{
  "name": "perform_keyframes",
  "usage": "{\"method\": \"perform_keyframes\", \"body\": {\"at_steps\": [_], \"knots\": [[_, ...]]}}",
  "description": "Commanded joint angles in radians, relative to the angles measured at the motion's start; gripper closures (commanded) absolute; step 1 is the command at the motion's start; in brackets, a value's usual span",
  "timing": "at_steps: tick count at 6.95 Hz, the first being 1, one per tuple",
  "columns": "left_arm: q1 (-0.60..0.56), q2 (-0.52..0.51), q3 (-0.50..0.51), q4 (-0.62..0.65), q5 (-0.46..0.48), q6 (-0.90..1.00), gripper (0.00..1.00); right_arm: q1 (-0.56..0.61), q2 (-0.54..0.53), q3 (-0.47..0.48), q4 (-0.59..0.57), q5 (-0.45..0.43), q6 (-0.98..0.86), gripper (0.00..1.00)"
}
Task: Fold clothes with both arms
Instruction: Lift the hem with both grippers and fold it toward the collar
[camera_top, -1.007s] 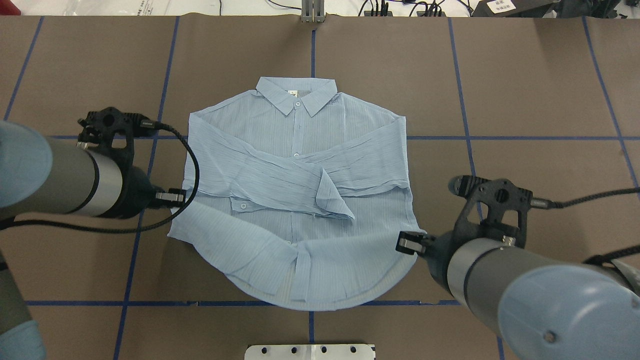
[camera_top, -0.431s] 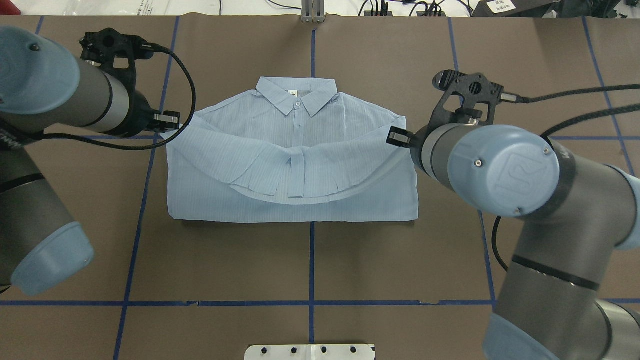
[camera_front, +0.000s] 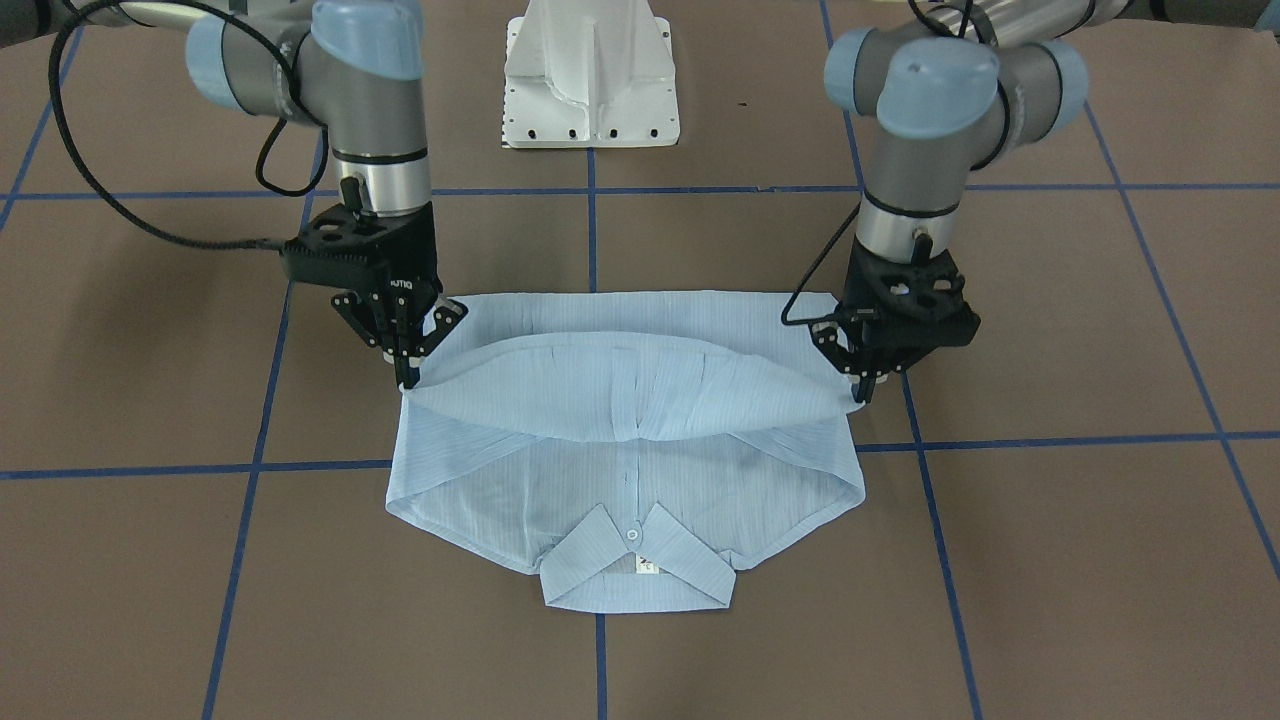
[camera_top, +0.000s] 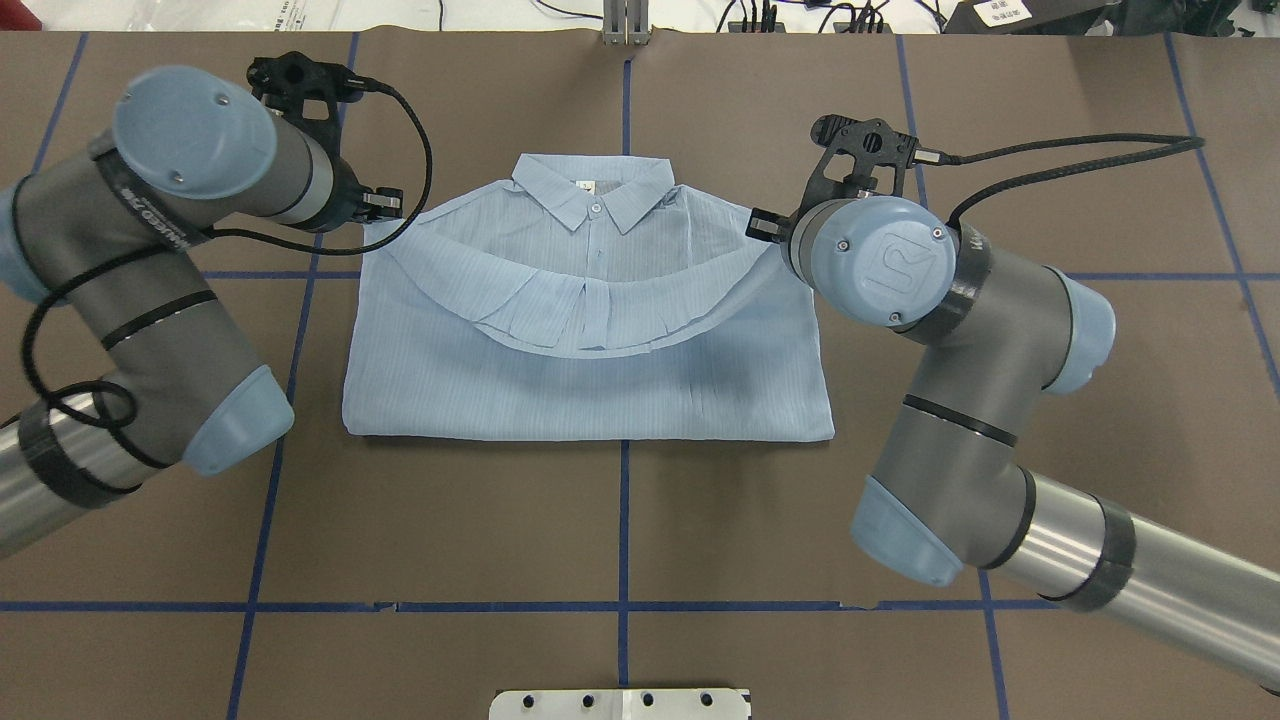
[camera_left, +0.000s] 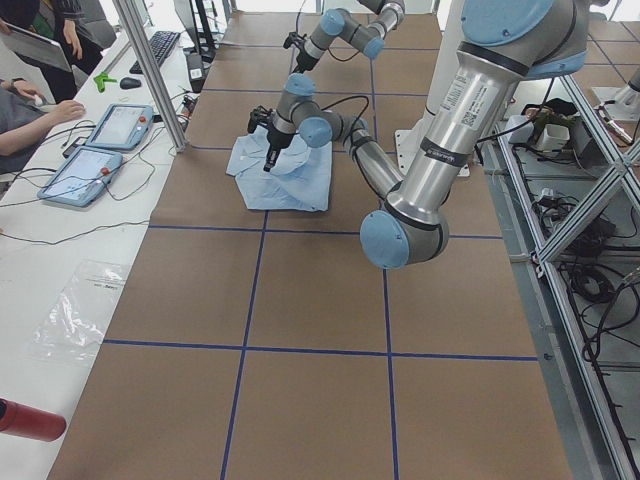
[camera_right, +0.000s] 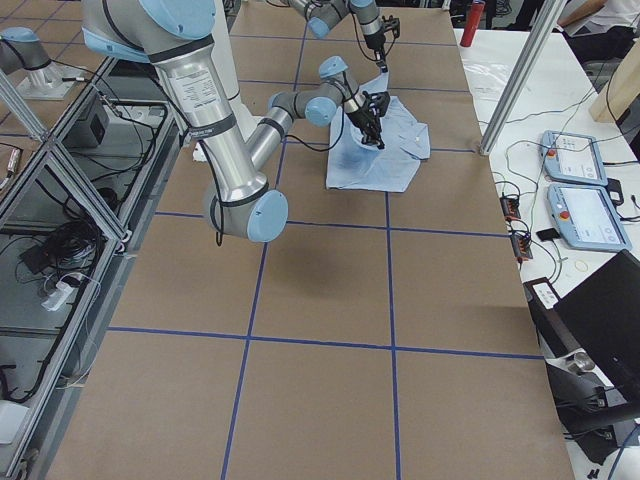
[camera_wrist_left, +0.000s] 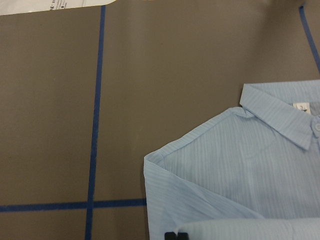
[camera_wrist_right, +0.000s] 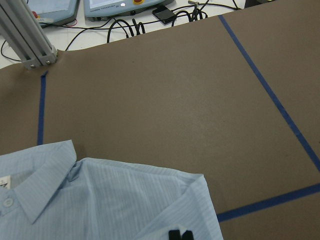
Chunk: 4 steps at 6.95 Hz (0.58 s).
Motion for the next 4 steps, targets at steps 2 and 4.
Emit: {"method": "perform_keyframes", "body": {"at_steps": [2, 4], "knots": [[0.001, -0.050, 0.256, -0.173, 0.044, 0.021, 1.00, 0.036, 0.021, -0.194, 0.115, 0.008, -0.032, 1.00], [-0.001, -0.050, 0.294, -0.224, 0.044, 0.038, 1.00, 0.051, 0.020, -0.213, 0.117, 0.023, -0.049, 1.00]]}}
